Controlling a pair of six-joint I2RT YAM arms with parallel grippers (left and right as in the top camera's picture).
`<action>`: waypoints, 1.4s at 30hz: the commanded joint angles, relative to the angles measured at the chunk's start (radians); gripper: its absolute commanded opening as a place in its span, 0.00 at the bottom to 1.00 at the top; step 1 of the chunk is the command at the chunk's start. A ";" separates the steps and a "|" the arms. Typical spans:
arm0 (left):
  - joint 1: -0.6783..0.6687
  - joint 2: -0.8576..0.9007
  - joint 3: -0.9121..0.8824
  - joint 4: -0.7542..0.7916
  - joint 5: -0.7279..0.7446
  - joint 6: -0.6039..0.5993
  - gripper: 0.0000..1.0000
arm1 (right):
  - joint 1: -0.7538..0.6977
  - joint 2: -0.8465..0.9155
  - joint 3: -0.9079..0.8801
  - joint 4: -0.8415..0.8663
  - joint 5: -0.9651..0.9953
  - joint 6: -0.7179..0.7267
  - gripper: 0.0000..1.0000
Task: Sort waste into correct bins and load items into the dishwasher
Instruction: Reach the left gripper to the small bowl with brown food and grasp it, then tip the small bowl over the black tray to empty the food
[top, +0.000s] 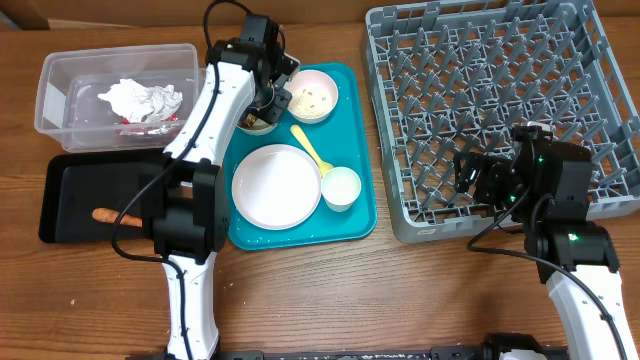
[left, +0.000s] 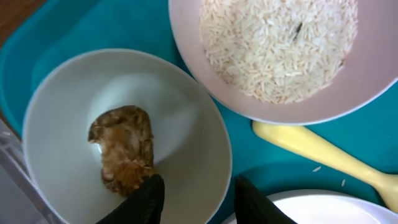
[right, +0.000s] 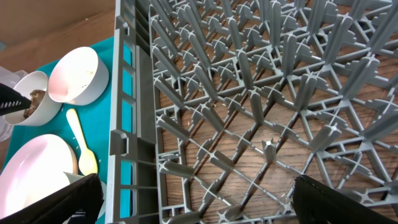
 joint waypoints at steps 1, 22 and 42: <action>-0.003 -0.002 -0.064 0.011 0.046 0.023 0.40 | 0.000 0.002 0.021 0.005 0.006 -0.007 1.00; -0.006 -0.004 0.684 -0.571 -0.045 -0.227 0.04 | 0.000 0.001 0.021 0.010 0.006 -0.006 1.00; 0.587 -0.576 -0.636 -0.153 0.612 -0.085 0.04 | 0.000 0.001 0.021 -0.037 -0.013 -0.003 1.00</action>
